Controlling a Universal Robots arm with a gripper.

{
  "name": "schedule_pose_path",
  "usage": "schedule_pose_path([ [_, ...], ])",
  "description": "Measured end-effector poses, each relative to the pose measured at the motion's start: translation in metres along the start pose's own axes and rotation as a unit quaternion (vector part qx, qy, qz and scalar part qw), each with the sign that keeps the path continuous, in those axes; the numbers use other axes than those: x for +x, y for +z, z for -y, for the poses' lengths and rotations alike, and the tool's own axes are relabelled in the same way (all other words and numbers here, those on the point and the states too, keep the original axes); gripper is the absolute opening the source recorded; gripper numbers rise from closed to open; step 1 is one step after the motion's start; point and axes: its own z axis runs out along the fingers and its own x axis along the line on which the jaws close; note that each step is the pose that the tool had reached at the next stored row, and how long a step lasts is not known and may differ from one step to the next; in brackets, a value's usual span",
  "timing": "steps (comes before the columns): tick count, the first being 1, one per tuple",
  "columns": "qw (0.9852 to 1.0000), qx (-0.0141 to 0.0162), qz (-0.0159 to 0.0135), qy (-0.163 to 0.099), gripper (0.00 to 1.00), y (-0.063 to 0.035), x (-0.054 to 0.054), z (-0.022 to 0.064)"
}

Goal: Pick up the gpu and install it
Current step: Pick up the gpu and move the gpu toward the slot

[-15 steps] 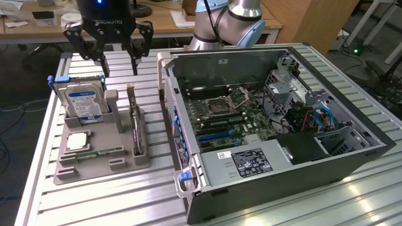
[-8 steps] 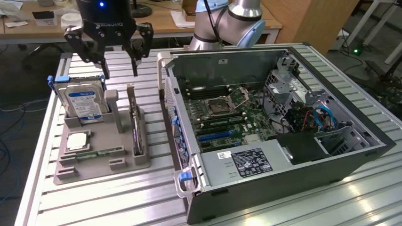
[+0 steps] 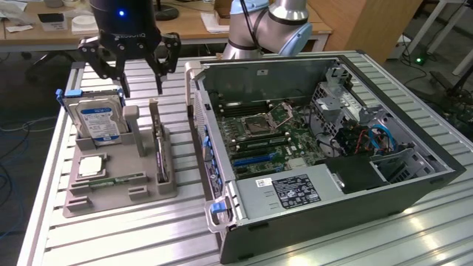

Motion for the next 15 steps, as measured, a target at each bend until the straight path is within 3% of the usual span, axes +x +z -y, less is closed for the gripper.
schedule_pose_path([
  [3, 1.0, 0.007, 0.0002, 0.0, 0.59, 0.0028, 0.0002, 0.0001],
  [6, 0.9999, 0.0108, 0.0002, 0.0, 0.59, 0.0051, 0.0001, 0.0002],
  [15, 0.9999, 0.0114, 0.0003, 0.0, 0.59, 0.01, 0.0003, 0.0009],
])
